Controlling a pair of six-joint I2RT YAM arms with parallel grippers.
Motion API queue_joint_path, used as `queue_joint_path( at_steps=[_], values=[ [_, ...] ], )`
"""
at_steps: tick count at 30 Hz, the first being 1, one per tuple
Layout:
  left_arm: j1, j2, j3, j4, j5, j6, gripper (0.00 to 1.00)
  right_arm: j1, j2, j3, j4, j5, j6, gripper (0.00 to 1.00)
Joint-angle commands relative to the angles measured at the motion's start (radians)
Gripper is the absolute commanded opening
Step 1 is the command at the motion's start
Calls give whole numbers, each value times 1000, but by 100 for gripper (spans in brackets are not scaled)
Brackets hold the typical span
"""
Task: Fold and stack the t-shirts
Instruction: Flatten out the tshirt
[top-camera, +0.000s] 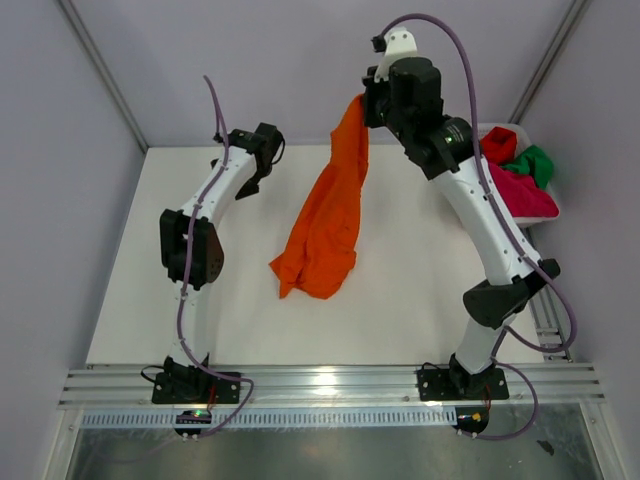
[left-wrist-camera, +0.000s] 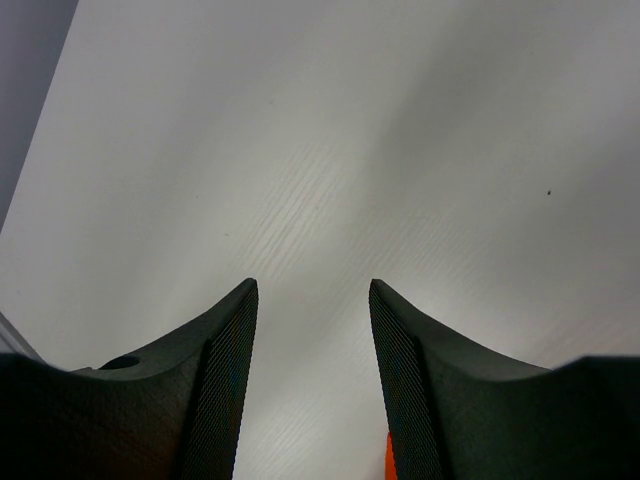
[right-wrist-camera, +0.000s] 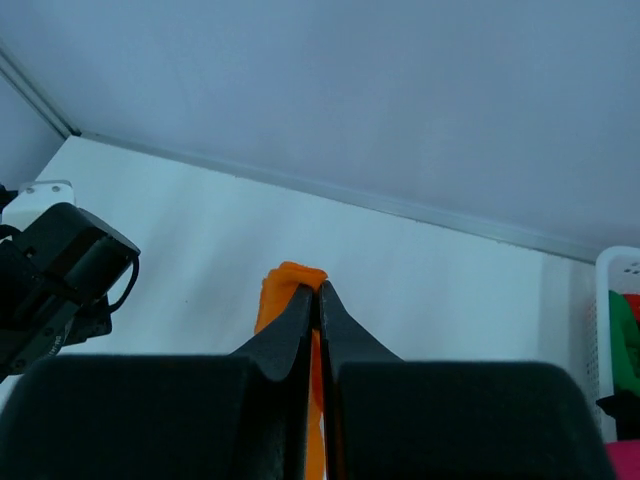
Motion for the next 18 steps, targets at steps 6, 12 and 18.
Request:
queue_joint_path(
  at_steps=[6, 12, 18],
  values=[
    [3, -25, -6, -177, 91, 39, 52, 5, -101, 114, -45, 118, -73, 4],
    [0, -94, -136, 64, 647, 131, 52, 5, -131, 129, -45, 186, -129, 4],
    [-79, -145, -302, 165, 826, 114, 54, 5, -128, 120, -39, 233, -139, 4]
  ],
)
